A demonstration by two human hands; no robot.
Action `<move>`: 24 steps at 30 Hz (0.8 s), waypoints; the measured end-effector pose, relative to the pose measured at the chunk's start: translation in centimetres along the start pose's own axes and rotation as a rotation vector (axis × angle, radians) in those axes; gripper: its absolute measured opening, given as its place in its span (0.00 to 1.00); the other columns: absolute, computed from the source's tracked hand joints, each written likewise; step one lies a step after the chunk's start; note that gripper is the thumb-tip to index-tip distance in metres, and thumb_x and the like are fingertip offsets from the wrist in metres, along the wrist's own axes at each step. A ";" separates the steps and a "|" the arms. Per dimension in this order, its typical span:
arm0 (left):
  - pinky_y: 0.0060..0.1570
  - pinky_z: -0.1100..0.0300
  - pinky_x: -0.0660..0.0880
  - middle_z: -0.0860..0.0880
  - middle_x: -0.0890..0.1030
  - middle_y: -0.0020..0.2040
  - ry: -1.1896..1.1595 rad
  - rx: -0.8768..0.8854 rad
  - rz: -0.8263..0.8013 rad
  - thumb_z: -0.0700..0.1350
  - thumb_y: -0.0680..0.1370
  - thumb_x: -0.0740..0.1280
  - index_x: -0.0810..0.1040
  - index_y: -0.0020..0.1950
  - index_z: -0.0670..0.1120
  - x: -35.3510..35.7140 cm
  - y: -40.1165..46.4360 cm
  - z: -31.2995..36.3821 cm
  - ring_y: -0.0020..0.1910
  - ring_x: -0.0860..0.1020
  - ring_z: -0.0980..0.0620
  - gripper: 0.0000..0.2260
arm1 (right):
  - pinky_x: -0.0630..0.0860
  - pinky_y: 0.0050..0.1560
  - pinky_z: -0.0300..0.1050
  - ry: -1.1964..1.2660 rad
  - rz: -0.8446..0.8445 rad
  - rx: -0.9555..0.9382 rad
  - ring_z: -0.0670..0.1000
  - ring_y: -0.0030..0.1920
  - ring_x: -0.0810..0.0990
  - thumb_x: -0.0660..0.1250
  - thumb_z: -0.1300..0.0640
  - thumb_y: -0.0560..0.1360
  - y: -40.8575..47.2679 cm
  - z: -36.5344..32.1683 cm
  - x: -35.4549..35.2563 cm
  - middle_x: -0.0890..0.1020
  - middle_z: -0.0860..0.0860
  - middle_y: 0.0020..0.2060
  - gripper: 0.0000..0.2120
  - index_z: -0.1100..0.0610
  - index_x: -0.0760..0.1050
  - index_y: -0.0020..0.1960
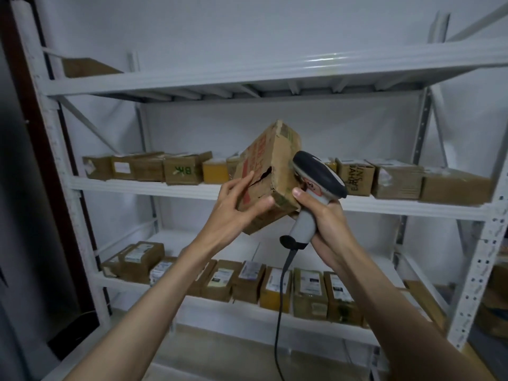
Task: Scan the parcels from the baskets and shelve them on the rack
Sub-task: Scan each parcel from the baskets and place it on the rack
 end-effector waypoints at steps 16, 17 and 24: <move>0.50 0.75 0.69 0.56 0.67 0.51 0.216 0.169 0.618 0.58 0.66 0.79 0.74 0.57 0.56 -9.6 1.4 2.2 0.54 0.70 0.67 0.24 | 0.84 0.50 0.45 -0.110 -0.244 -0.122 0.51 0.57 0.85 0.74 0.63 0.75 5.9 -3.1 11.4 0.86 0.51 0.55 0.20 0.52 0.77 0.64; 0.48 0.76 0.69 0.57 0.68 0.51 0.202 0.162 0.642 0.58 0.66 0.79 0.74 0.56 0.56 -10.5 1.6 2.3 0.53 0.70 0.68 0.23 | 0.84 0.49 0.44 -0.132 -0.259 -0.131 0.50 0.57 0.85 0.74 0.63 0.75 6.5 -3.2 12.4 0.86 0.51 0.56 0.20 0.51 0.77 0.64; 0.48 0.69 0.72 0.54 0.75 0.55 0.049 0.156 0.782 0.59 0.69 0.78 0.77 0.55 0.59 -17.6 3.3 2.7 0.53 0.76 0.60 0.19 | 0.85 0.47 0.49 -0.307 -0.374 -0.100 0.54 0.52 0.87 0.72 0.65 0.77 10.7 -3.0 19.3 0.86 0.57 0.52 0.10 0.55 0.80 0.56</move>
Point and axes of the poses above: each hand's wrist, its own y-axis towards the middle knuckle, its own x-axis out of the palm, z = x × y, the point moved 4 cm from there along y, towards the middle knuckle
